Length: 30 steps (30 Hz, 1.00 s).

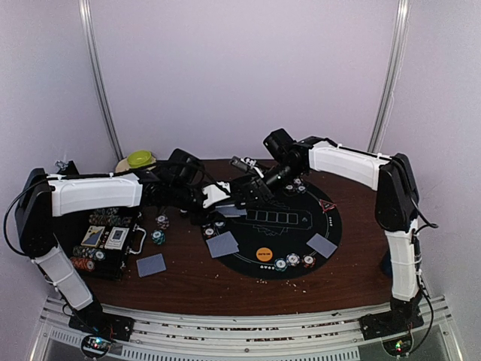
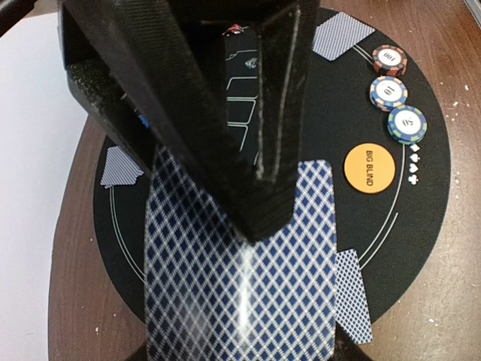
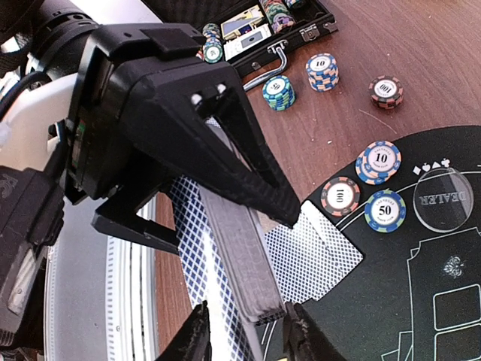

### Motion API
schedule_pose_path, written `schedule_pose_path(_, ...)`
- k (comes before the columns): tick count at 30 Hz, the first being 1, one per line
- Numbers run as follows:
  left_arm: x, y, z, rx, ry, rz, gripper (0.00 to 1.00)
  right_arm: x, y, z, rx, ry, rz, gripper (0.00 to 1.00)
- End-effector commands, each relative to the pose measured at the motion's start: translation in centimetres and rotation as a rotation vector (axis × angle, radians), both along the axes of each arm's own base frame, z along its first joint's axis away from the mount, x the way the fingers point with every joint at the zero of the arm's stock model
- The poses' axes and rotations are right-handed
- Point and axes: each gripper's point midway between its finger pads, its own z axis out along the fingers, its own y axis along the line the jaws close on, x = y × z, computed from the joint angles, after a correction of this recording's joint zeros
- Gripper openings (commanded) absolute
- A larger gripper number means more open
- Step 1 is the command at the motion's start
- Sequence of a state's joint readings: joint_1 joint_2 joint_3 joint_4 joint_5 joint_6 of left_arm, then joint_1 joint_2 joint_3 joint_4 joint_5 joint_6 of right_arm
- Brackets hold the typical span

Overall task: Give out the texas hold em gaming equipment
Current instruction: Pick up the poker card from the face-down deck piles.

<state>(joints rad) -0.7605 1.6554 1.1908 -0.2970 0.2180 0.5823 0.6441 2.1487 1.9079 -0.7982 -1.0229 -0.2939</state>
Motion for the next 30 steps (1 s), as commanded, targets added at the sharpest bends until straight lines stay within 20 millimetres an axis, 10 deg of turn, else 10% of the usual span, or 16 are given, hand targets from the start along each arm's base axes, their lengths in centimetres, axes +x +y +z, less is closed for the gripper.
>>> schedule_pose_path(1, 0.1, -0.8, 1.5, -0.048, -0.038, -0.023, 0.05, -0.7, -0.3, 2.7, 0.016, -0.064, 0.024, 0.33)
schedule_pose_path(9, 0.1, -0.9, 1.5, -0.048, -0.039, -0.024, 0.05, -0.8, -0.8, 3.0, -0.010, -0.092, 0.023, 0.23)
schedule_pose_path(20, 0.0, -0.9, 1.5, -0.050, -0.039, -0.027, 0.05, -0.1, -1.3, 2.8, -0.038, -0.116, 0.002, 0.38)
schedule_pose_path(30, 0.0, -0.9, 1.3, -0.047, -0.037, -0.029, 0.05, -0.2, -1.7, 3.3, -0.036, -0.127, 0.014, 0.25)
